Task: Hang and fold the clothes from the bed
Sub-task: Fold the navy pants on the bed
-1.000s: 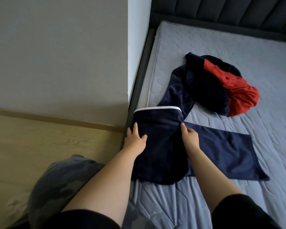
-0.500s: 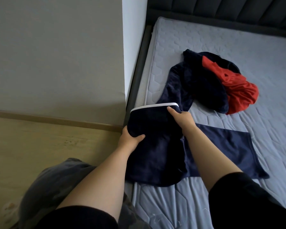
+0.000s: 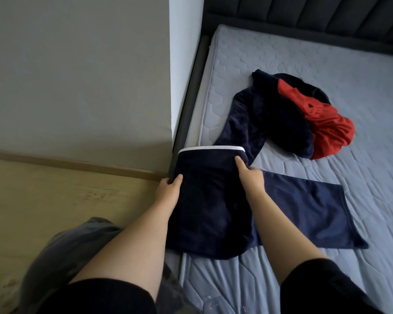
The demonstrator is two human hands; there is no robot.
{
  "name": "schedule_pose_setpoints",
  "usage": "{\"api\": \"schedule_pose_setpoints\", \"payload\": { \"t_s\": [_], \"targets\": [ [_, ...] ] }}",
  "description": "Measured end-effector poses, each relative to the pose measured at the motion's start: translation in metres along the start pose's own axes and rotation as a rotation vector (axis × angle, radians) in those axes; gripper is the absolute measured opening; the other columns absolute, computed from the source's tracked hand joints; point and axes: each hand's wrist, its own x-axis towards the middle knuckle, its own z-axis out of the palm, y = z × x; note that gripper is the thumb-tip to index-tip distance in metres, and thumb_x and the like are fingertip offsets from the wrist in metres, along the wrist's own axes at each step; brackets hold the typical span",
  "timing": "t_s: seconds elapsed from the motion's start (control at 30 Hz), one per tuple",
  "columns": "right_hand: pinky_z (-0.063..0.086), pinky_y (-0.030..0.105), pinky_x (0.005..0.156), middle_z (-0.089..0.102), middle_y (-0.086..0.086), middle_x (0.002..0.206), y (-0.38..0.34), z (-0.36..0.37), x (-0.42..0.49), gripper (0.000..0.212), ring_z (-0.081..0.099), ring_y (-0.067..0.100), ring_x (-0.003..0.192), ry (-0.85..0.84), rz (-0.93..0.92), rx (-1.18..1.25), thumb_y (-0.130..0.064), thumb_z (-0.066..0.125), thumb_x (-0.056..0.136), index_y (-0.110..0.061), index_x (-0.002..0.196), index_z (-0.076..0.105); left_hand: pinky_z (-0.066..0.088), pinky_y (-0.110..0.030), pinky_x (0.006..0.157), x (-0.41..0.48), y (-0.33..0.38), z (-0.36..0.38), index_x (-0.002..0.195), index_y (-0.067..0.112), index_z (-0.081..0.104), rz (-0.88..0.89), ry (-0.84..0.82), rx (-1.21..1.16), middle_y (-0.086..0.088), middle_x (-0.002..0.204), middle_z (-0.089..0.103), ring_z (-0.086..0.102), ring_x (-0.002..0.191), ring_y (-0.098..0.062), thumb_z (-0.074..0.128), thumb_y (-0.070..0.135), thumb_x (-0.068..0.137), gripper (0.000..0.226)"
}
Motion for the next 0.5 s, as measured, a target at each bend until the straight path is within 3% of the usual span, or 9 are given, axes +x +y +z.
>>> {"api": "schedule_pose_setpoints", "payload": {
  "t_s": [0.13,0.23,0.37,0.43,0.5],
  "targets": [
    [0.042,0.019,0.056,0.064,-0.01,0.076,0.023,0.003,-0.018,0.042,0.06,0.007,0.07,-0.187,0.04,-0.073,-0.065,0.064,0.073,-0.024,0.082,0.061,0.046,-0.037,0.09,0.0,0.002,0.003,0.122,0.007,0.057,-0.013,-0.009,0.069,-0.01,0.119,0.06,0.057,0.106,-0.031,0.05,0.049,0.092,0.052],
    [0.05,0.021,0.064,0.071,-0.004,0.09,0.028,0.011,-0.021,0.043,0.067,0.013,0.083,-0.357,0.074,0.108,-0.053,0.064,0.083,-0.017,0.106,0.066,0.041,-0.036,0.089,-0.001,0.005,0.004,0.123,0.002,0.056,-0.019,0.038,0.099,-0.015,0.124,0.058,0.054,0.112,-0.034,0.041,0.048,0.097,0.055],
    [0.055,0.023,0.068,0.075,0.0,0.092,0.015,0.028,-0.022,0.039,0.071,0.015,0.086,-0.514,0.07,0.216,-0.047,0.063,0.087,-0.014,0.107,0.066,0.038,-0.038,0.096,-0.002,0.009,0.0,0.126,-0.001,0.055,-0.08,0.124,0.108,-0.02,0.131,0.054,0.05,0.12,-0.038,0.031,0.047,0.1,0.06],
    [0.056,0.026,0.072,0.075,0.004,0.094,0.011,0.033,-0.021,0.038,0.071,0.018,0.088,-0.563,0.096,0.246,-0.046,0.062,0.088,-0.011,0.104,0.067,0.038,-0.038,0.096,-0.001,0.009,-0.004,0.125,-0.001,0.056,-0.103,0.138,0.118,-0.021,0.13,0.055,0.05,0.119,-0.038,0.031,0.049,0.099,0.061],
    [0.054,0.029,0.079,0.073,0.007,0.099,0.012,0.034,-0.02,0.048,0.069,0.021,0.091,-0.507,0.118,0.178,-0.048,0.062,0.087,-0.005,0.11,0.065,0.04,-0.038,0.094,0.0,0.007,-0.007,0.122,0.0,0.058,-0.091,0.123,0.133,-0.019,0.127,0.057,0.052,0.116,-0.038,0.034,0.051,0.098,0.061]
  ]
}}
